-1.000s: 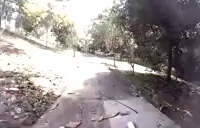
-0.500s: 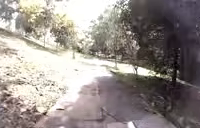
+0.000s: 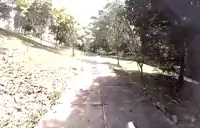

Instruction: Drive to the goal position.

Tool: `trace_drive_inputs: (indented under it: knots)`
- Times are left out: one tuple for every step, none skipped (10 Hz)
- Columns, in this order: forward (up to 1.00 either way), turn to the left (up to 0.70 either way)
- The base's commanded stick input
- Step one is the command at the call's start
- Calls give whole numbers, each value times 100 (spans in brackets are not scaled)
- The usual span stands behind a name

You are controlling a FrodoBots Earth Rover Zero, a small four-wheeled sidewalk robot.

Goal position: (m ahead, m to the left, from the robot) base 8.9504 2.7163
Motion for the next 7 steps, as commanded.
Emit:
trace_drive_inputs:
  knots:
    - [100, 0]
    - [100, 0]
    - [100, 0]
    - [100, 0]
    - [100, 0]
    - [100, 0]
    - [100, 0]
